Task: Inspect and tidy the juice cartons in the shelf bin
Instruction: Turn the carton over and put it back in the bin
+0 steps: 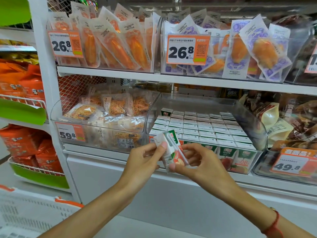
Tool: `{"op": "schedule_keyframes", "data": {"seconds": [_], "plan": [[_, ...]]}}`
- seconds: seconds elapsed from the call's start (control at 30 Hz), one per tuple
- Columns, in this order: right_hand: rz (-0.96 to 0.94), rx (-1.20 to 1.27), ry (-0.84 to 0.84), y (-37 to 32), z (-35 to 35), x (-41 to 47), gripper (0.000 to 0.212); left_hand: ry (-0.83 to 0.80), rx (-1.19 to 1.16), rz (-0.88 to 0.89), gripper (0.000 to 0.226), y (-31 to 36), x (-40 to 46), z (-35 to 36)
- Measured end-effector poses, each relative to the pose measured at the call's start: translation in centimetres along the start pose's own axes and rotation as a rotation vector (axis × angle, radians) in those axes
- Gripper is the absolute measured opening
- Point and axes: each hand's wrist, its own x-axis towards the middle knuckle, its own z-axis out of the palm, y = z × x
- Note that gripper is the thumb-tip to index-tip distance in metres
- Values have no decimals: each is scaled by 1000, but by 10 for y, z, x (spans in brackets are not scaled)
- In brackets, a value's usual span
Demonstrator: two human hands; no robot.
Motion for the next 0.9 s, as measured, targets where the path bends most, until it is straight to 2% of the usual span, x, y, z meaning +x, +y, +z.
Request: {"op": "schedule_keyframes", "data": {"seconds": [0.07,0.13,0.2,0.3,0.37,0.5,0.63,0.73,0.8,0.9], "plan": [[-92,-108,69,1,3,-3,52,-16,-26,-5,6,0,-1,3],[-143,-143,70,2,5,-4,49,-45,-60,-23,14,-1,0,2],[-96,-61,-11,2,3,-2,46,-69,-74,-68,15,1,1,-3],[68,250,-189,3,-4,4,39,-156,-123,-140,22,3,4,-11],[111,297,-262,5,-9,6,31,-205,-127,-152,27,3,4,-13],[146,336,-359,5,-13,8,35,-248,-104,-159,26,3,4,-13],[144,369,-241,2,-15,8,33,-209,-105,-172,24,3,5,-13],[25,96,-17,3,-11,6,29,-172,-83,-178,20,2,4,-13],[-119,-126,114,1,-7,1,30,-177,-44,-192,30,2,2,-11],[-236,-238,130,-2,3,-6,36,-80,-21,-223,38,0,2,-6]]}}
